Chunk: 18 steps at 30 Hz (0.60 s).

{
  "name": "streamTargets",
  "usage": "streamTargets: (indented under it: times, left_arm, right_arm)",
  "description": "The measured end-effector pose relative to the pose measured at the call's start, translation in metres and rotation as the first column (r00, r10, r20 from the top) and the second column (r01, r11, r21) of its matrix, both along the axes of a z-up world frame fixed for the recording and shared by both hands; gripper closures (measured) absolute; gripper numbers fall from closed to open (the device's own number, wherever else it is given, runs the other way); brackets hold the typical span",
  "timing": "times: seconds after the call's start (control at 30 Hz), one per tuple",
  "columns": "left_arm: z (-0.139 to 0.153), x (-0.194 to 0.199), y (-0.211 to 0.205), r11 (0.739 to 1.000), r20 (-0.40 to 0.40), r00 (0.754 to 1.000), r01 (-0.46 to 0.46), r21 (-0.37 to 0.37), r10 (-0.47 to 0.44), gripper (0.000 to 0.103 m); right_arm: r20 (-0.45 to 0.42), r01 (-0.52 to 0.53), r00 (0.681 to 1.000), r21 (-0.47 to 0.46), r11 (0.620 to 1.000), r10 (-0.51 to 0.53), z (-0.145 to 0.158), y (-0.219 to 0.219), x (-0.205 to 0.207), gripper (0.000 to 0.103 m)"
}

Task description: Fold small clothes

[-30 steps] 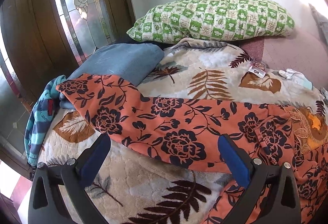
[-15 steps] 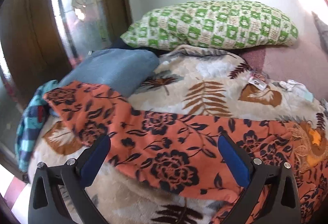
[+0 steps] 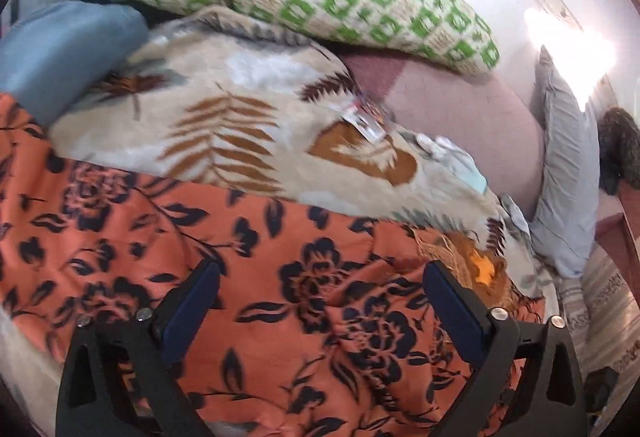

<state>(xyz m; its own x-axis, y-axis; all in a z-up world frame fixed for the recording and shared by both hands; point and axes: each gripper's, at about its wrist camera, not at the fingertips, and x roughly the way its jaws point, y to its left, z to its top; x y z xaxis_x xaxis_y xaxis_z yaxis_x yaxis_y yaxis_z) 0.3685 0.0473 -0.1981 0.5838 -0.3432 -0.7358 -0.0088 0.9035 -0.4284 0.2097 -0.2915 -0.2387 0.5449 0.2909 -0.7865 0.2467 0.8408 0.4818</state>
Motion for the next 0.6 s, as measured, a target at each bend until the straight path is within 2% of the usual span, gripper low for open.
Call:
streamTargets:
  times: [0.1,0.17,0.23,0.3,0.33,0.37,0.6]
  left_arm:
    - [-0.017,0.007,-0.014,0.997,-0.054,0.996,0.062,-0.037,-0.064,0.026]
    - [-0.026,0.009,-0.022,0.994,-0.086,0.991,0.098,-0.053,-0.102,0.052]
    - [-0.03,0.007,-0.028,0.99,-0.081,0.988,0.13,-0.053,-0.134,0.06]
    - [-0.029,0.005,-0.037,0.988,-0.059,0.986,0.156,0.002,-0.155,0.069]
    - [-0.028,0.004,-0.039,0.986,-0.051,0.985,0.166,0.018,-0.164,0.079]
    - [-0.026,0.001,-0.038,0.985,-0.043,0.985,0.171,0.016,-0.17,0.084]
    - [0.001,-0.015,-0.03,0.983,0.004,0.983,0.182,0.013,-0.182,0.087]
  right_arm:
    - [-0.021,0.004,1.0,0.008,1.0,-0.003,-0.006,-0.006,0.004,0.076]
    - [-0.033,0.015,0.999,0.009,1.0,-0.014,-0.009,-0.011,0.004,0.076]
    - [-0.045,0.03,0.999,0.03,0.999,-0.028,-0.013,-0.017,0.004,0.076]
    - [-0.052,0.045,0.998,0.063,0.997,-0.042,-0.016,-0.022,0.005,0.076]
    - [-0.055,0.05,0.997,0.071,0.996,-0.046,-0.018,-0.023,0.005,0.076]
    - [-0.06,0.054,0.997,0.072,0.996,-0.05,-0.019,-0.023,0.005,0.075]
    - [-0.036,0.106,0.994,0.054,0.993,-0.105,-0.017,-0.032,0.004,0.075]
